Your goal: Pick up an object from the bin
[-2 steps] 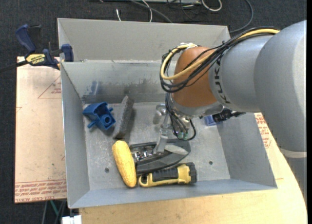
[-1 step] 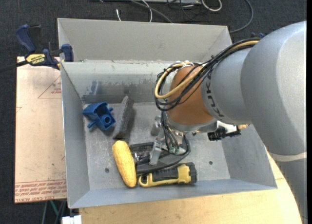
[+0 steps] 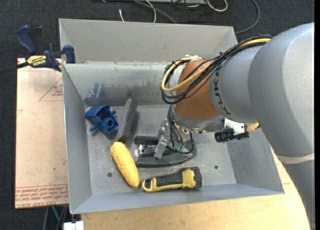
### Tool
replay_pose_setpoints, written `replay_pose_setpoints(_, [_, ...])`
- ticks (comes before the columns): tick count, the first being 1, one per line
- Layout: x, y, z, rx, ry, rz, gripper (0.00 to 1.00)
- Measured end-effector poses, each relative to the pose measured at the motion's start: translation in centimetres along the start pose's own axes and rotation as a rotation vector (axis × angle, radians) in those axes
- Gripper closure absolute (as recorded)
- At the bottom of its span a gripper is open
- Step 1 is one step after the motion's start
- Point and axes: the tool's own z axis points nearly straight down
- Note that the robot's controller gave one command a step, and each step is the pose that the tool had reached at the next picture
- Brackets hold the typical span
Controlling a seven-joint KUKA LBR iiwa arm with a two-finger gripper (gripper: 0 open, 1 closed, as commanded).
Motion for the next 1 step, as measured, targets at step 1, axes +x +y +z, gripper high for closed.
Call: replay_pose_setpoints(1, [0.00,0.00,0.00,0.000,0.000,0.000,1.00])
